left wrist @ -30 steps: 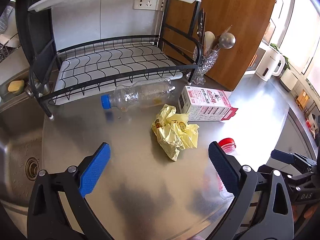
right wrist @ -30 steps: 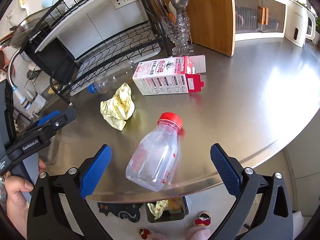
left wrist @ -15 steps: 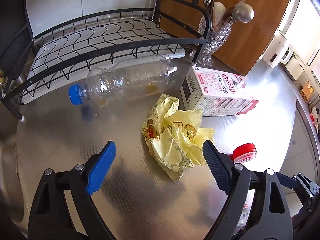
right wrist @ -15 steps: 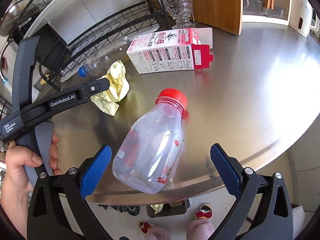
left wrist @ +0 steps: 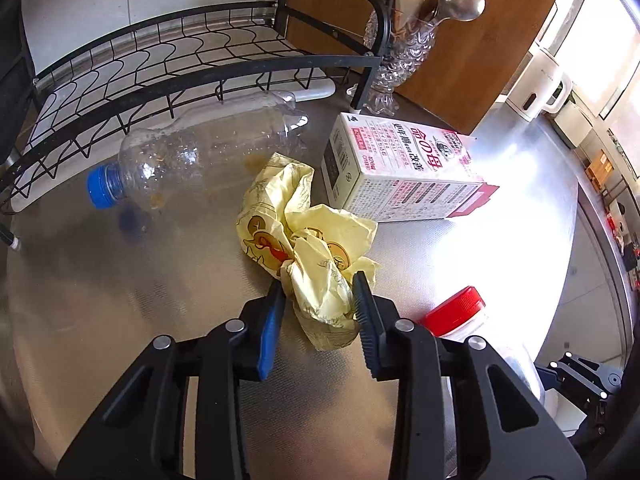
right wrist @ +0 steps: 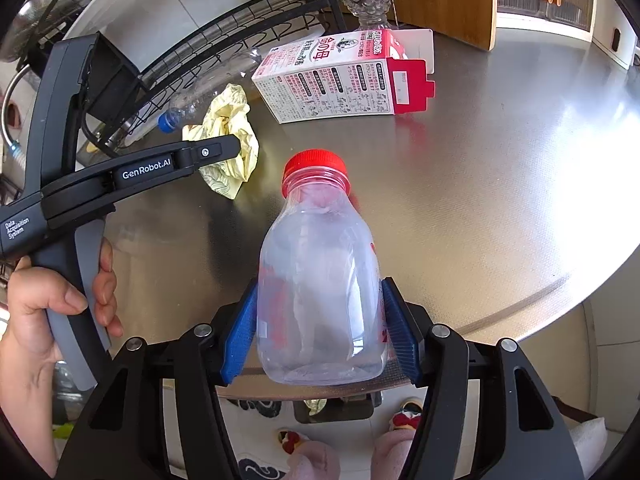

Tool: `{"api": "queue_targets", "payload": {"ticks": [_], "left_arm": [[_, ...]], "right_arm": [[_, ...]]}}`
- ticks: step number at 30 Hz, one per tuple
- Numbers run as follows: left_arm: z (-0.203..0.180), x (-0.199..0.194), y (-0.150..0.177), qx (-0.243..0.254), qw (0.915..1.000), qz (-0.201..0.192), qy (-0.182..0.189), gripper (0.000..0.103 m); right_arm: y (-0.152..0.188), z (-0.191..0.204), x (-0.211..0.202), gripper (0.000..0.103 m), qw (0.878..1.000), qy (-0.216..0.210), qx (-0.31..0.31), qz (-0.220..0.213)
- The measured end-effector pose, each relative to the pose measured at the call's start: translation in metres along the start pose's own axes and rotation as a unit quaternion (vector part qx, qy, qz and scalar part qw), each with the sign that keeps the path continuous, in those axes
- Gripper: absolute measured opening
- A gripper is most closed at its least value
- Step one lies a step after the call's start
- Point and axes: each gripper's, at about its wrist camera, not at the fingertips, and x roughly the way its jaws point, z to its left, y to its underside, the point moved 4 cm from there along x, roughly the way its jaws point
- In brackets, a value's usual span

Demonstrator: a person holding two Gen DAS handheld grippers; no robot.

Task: Collect trash
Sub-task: 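Carry the yellow wrapper and red-capped bottle down over the black bin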

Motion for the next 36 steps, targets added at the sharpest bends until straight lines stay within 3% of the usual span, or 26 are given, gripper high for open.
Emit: {"api": "queue_targets", "payload": {"ticks": [8,18,22,28,36], "left_arm": [[0.0,-0.017,0.011,-0.002,0.9998,-0.017,-0.011,0.017],[0.012,-0.099,0.028,-0.037,0.996,-0.079,-0.017,0.016],[0.009,-0.146,0.054,-0.048,0.9927,-0.108,-0.022,0.016],[-0.006,-0.195,0.105,-0.068,0.9906,-0.119,-0.007,0.016],[-0.021,-0.212,0.192,-0.098,0.991,-0.09,-0.016,0.017]], "right_arm": [[0.0,-0.002,-0.01,0.06,1.0,-0.005,-0.004,-0.021],[0.003,0.016,-0.04,0.059,0.997,-0.022,-0.048,-0.052],[0.013,0.025,-0.058,0.059,0.995,-0.028,-0.079,-0.058],[0.04,0.035,-0.08,0.06,0.99,-0.042,-0.122,-0.052],[0.091,0.039,-0.085,0.06,0.98,-0.063,-0.187,0.001]]}}
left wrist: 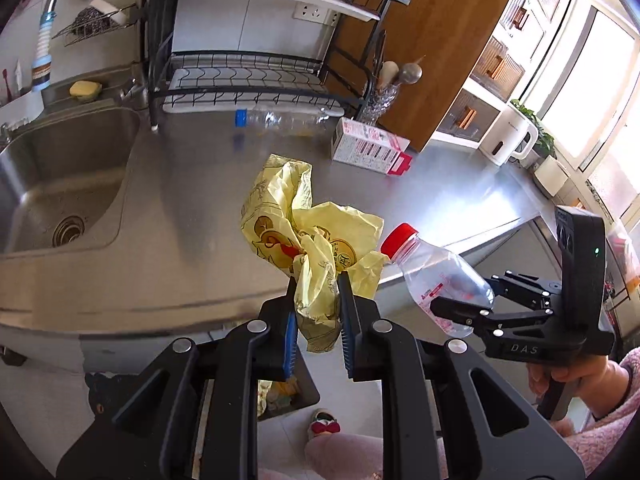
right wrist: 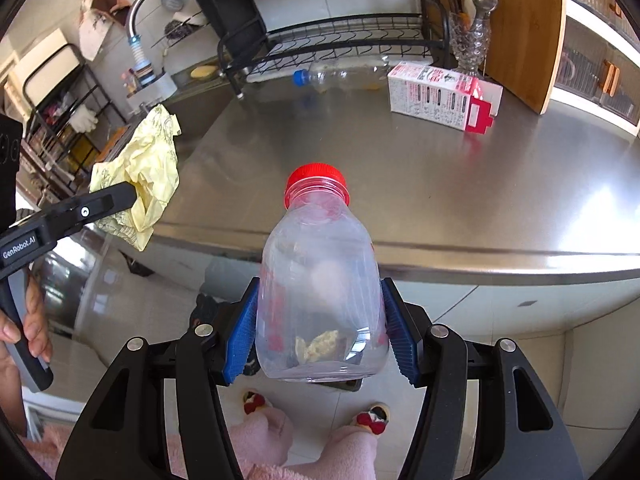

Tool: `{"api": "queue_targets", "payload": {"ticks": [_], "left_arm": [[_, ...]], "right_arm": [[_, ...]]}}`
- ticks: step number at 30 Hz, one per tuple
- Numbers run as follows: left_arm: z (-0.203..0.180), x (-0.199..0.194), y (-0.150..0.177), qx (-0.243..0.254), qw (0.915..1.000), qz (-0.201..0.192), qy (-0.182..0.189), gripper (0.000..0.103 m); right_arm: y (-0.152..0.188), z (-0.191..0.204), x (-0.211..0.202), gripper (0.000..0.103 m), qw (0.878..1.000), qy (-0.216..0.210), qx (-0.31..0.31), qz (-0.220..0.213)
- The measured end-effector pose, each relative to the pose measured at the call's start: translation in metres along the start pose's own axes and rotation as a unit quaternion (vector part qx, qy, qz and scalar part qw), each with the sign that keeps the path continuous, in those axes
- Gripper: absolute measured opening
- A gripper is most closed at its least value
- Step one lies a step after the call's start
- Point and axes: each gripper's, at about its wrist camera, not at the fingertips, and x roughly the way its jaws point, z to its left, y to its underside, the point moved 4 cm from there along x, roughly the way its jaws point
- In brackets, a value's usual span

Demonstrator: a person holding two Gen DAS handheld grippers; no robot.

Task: Collect trash
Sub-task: 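Carry the yellow wrapper and red-capped bottle down over the black bin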

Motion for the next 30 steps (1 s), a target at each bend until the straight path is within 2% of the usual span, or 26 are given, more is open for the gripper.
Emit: {"api": "queue_targets", "payload": {"ticks": [5,13,17,25,30], "left_arm": [[0.015,0.013,0.055,-0.029,0.9985,0.045,-0.01,0.017],[0.043,0.064,0.125,-0.061,0.9911,0.117,-0.019,0.017],[0.055,0.095,0.149,-0.067,0.9874,0.142,-0.023,0.017],[0.077,0.15,0.184,-0.098,0.98,0.171,-0.029,0.017],[0.089,0.196,0.218,-0.101,0.9718,0.212,-0.022,0.017]], "right_arm": [[0.028,0.003,0.016,0.06,0.999,-0.013,-0.016,0.043],[0.08,0.006,0.069,0.059,0.993,-0.019,-0.022,0.113],[0.103,0.004,0.101,0.06,0.99,-0.014,-0.018,0.142],[0.132,-0.006,0.163,0.059,0.986,0.001,0.003,0.168],[0.151,-0.016,0.207,0.059,0.981,0.002,0.025,0.191]]}}
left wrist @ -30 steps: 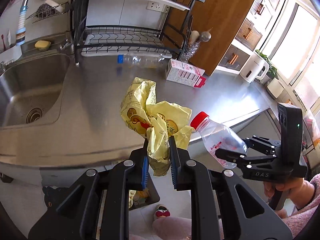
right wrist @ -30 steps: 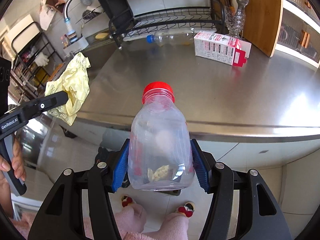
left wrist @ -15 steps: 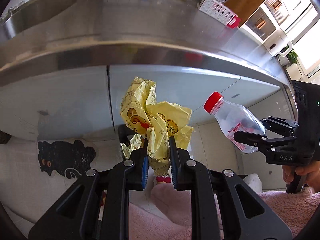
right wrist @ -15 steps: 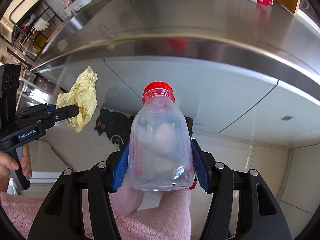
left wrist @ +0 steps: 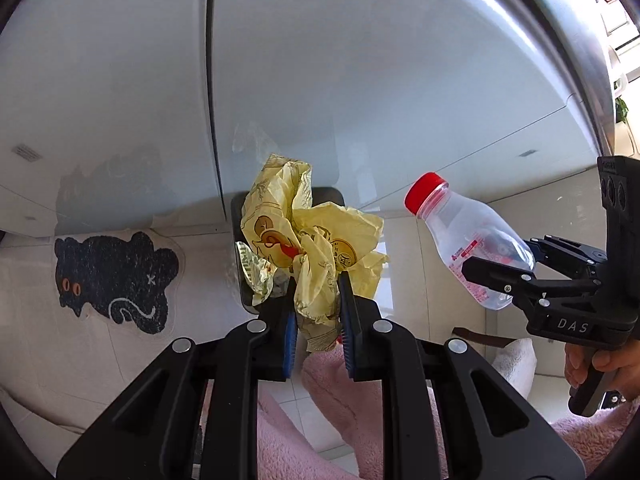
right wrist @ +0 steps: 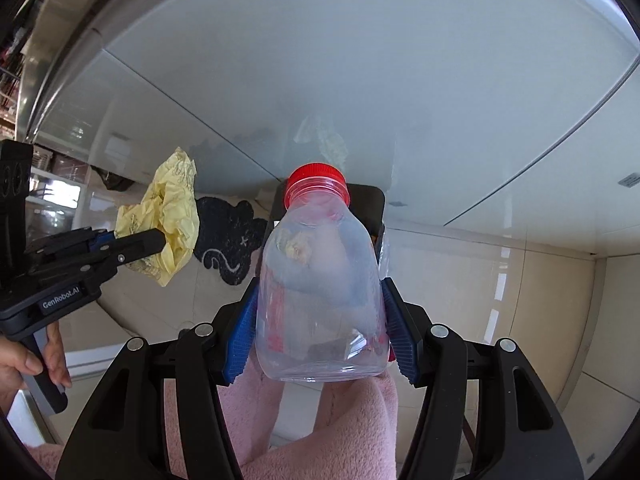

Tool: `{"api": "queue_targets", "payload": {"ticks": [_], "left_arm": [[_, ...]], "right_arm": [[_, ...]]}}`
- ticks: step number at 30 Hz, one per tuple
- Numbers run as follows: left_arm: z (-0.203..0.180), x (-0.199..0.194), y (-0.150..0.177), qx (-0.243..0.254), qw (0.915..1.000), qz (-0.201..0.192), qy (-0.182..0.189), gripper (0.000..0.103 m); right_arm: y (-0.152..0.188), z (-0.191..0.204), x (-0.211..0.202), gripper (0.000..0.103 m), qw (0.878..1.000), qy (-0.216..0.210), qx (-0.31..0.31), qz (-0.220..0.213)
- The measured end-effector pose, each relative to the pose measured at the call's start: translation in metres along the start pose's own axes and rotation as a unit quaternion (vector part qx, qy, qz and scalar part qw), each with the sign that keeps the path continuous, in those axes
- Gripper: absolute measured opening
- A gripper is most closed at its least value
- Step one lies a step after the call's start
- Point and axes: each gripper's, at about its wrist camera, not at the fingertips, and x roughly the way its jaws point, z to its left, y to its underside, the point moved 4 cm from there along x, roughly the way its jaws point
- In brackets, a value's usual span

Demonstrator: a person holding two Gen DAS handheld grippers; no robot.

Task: Collect trash
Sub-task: 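Carry the yellow wrapper and red-capped bottle down over the black bin, then open both tools to drop the wrapper and bottle into the bin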

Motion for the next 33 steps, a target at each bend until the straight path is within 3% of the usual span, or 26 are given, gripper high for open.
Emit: {"api": "queue_targets", "payload": {"ticks": [14,18,22,33], "left_arm": [[0.026,0.115,-0.012,-0.007,0.9973,0.073,0.001,0.018],[0.034,0.138,-0.013,-0.015,0.9954,0.094,-0.004,0.028],[0.04,0.139,-0.018,-0.02,0.9958,0.089,-0.003,0.058],[0.075,0.099,-0.017,-0.077,0.9954,0.057,-0.002,0.064]], "right_arm": [[-0.009,-0.022,0.107,0.059,0.996,0.016,0.048,0.068],[-0.006,-0.029,0.128,0.059,0.995,0.024,0.051,0.083],[-0.007,-0.031,0.139,0.06,0.994,0.026,0.057,0.092],[-0.016,-0.012,0.15,0.063,0.993,0.018,0.065,0.093]]}}
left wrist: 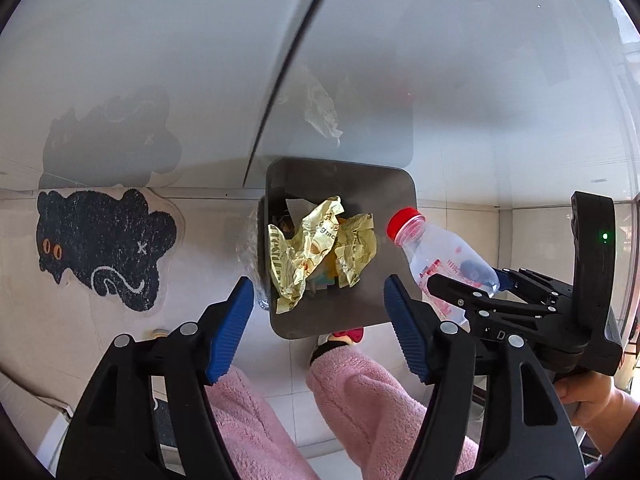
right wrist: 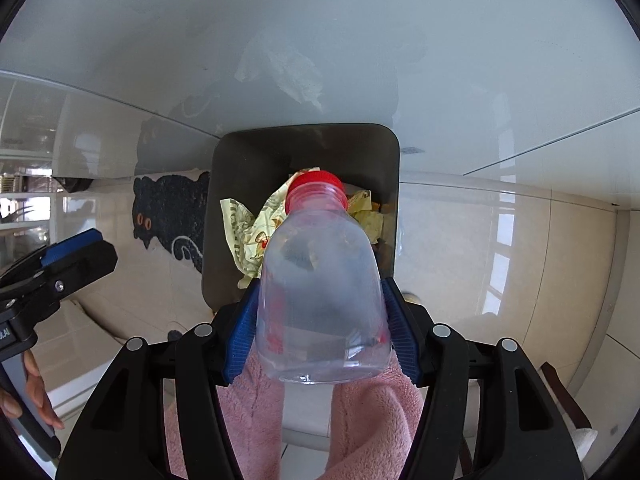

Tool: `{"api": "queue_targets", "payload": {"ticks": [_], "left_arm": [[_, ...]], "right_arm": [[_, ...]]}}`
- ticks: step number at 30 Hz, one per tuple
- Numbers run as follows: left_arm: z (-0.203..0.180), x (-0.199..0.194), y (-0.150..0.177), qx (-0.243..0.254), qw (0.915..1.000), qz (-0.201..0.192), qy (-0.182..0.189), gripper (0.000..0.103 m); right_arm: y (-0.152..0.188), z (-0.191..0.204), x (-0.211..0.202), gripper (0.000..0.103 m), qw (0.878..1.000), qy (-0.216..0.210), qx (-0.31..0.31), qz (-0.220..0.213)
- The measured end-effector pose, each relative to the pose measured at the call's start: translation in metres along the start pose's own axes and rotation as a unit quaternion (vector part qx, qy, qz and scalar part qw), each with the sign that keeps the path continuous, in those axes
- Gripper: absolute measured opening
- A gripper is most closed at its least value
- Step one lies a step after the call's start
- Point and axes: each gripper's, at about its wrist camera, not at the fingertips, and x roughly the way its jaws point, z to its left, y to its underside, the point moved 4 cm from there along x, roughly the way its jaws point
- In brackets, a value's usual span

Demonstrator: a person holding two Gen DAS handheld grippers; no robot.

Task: Collect trash
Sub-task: 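Open both tools to drop the wrapper and bottle into the bin, then move both tools back over the counter toward the milk carton and blue-capped bottle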

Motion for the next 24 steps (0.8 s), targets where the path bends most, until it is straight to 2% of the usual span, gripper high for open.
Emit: {"api": "queue_targets", "payload": {"ticks": [4,11,24], "left_arm": [[0.008,-0.008,0.002,-0.011,0.9999,-0.006,0.002,0.064],[0.001,-0.039,0.008,-0.012,0.9996,-0.024,0.012,0.066],[-0.062,-0.155,0.034,0.028,0.9947,-0.096,0.025,0.079]], "right_arm": [[-0.002,0.008,-0.004,0.077,1.0,0.004,-0.005,-0.005],[0.001,0.012,-0.042,0.083,1.0,0.004,-0.012,-0.019],[0.038,0.012,-0.204,0.086,0.993,-0.021,-0.047,-0.108]]}}
